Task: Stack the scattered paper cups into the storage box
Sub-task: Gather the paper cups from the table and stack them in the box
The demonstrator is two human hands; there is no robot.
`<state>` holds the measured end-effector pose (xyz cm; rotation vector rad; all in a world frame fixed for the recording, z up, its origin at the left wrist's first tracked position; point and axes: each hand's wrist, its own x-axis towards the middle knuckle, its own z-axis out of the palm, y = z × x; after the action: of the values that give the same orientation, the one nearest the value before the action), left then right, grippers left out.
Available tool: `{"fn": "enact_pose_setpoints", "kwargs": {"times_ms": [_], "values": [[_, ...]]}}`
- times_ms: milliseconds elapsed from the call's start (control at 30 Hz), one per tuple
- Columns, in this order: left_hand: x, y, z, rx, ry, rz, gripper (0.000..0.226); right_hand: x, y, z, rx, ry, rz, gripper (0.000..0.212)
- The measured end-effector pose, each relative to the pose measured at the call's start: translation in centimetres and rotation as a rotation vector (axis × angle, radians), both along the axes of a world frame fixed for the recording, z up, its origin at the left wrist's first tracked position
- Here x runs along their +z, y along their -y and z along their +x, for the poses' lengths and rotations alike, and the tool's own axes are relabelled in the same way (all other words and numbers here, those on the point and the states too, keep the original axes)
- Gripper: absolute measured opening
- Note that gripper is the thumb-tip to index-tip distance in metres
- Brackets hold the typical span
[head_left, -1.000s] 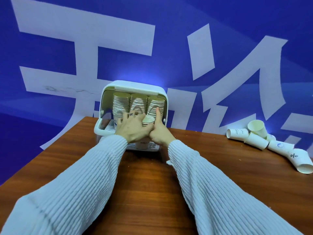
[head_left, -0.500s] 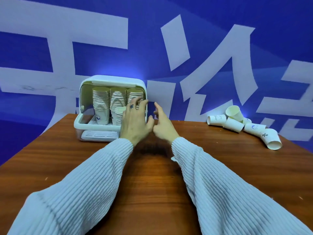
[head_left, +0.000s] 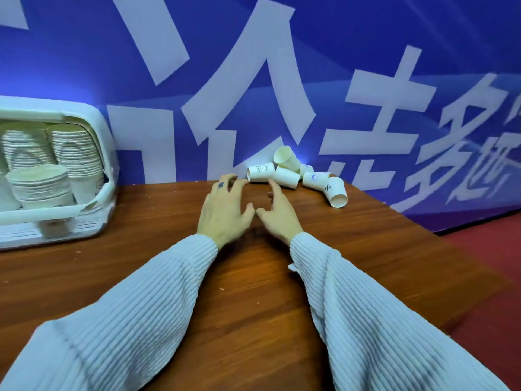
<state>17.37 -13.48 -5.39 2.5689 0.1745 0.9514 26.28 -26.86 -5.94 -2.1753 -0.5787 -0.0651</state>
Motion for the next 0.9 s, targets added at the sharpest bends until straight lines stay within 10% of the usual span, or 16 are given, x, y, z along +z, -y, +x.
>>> {"fn": "enact_pose_setpoints", "kwargs": {"times_ms": [700,900], "values": [[-3.2,8.2,15.5,-0.161,-0.119,-0.305,0.054,-1.8,10.3,13.6,-0.562,0.257,0.092,0.060],[-3.8,8.2,20.2,0.062,-0.075,-0.137,0.050,-2.6,10.7,17.7,-0.602,0.209,0.084,0.058]]}}
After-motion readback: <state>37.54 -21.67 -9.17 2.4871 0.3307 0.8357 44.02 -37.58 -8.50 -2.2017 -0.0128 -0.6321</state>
